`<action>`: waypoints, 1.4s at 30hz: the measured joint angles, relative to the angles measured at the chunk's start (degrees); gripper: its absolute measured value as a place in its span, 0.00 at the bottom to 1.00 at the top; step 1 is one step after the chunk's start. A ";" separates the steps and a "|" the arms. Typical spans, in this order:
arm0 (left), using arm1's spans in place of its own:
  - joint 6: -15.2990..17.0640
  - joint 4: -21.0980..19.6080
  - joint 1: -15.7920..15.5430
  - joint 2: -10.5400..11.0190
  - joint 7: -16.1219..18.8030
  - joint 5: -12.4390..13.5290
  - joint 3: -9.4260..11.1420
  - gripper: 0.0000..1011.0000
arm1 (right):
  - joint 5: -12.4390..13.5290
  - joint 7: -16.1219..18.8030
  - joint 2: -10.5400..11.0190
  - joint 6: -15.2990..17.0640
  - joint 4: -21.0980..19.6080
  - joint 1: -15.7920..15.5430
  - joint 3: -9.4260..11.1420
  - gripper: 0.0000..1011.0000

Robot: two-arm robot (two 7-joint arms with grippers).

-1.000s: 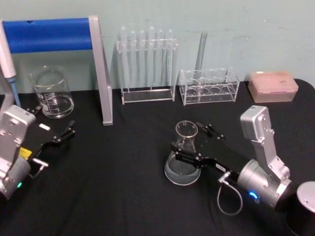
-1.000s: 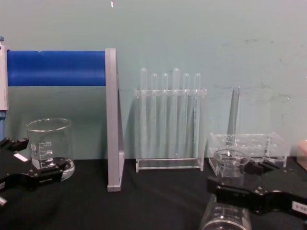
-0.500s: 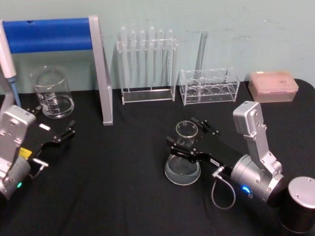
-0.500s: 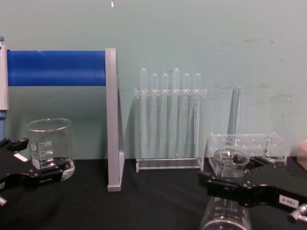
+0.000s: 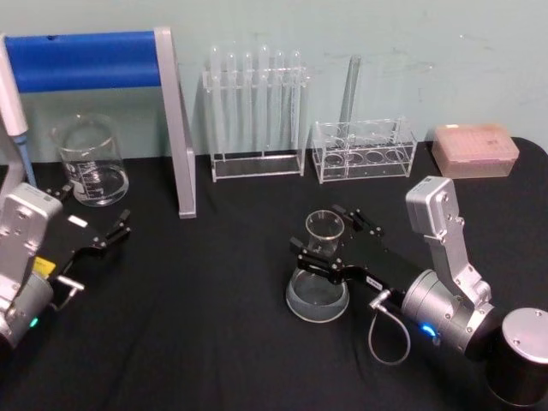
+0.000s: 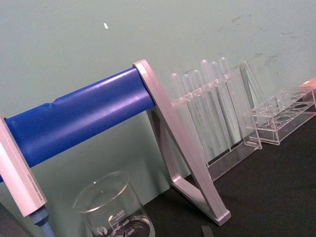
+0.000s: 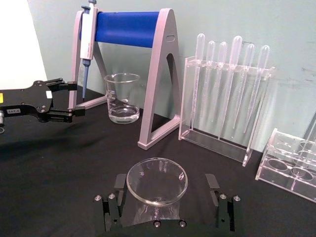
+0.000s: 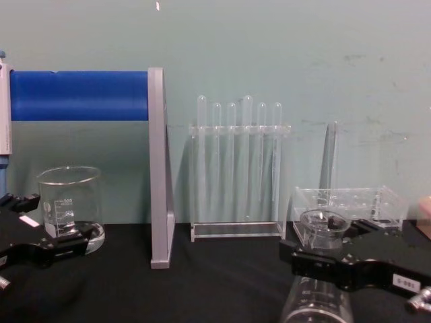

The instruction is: Grasp the erlenmeyer flask with one hand, shake it three times, then place it back.

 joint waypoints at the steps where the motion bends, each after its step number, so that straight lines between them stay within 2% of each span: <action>1: 0.00 0.00 0.00 0.00 0.00 0.00 0.00 0.99 | 0.02 -0.01 0.02 -0.01 0.00 -0.01 -0.01 0.97; 11: 0.00 0.00 0.00 0.00 0.00 0.00 0.00 0.99 | 0.15 -0.03 0.06 -0.05 -0.06 -0.04 -0.06 0.75; 13: 0.00 0.00 0.00 0.00 0.00 0.00 0.00 0.99 | 0.16 -0.04 0.07 -0.05 -0.07 -0.04 -0.07 0.66; 20: 0.00 0.00 0.00 0.00 0.00 0.00 0.00 0.99 | 0.20 -0.07 0.10 -0.06 -0.08 -0.04 -0.07 0.45; 30: 0.00 0.00 0.00 0.00 0.00 0.00 0.00 0.99 | 0.12 -0.09 -0.08 0.04 -0.24 -0.16 0.35 0.45; 42: 0.00 0.00 0.00 0.00 0.00 0.00 0.00 0.99 | 0.21 -0.45 0.04 3.31 -5.97 -0.61 3.40 0.45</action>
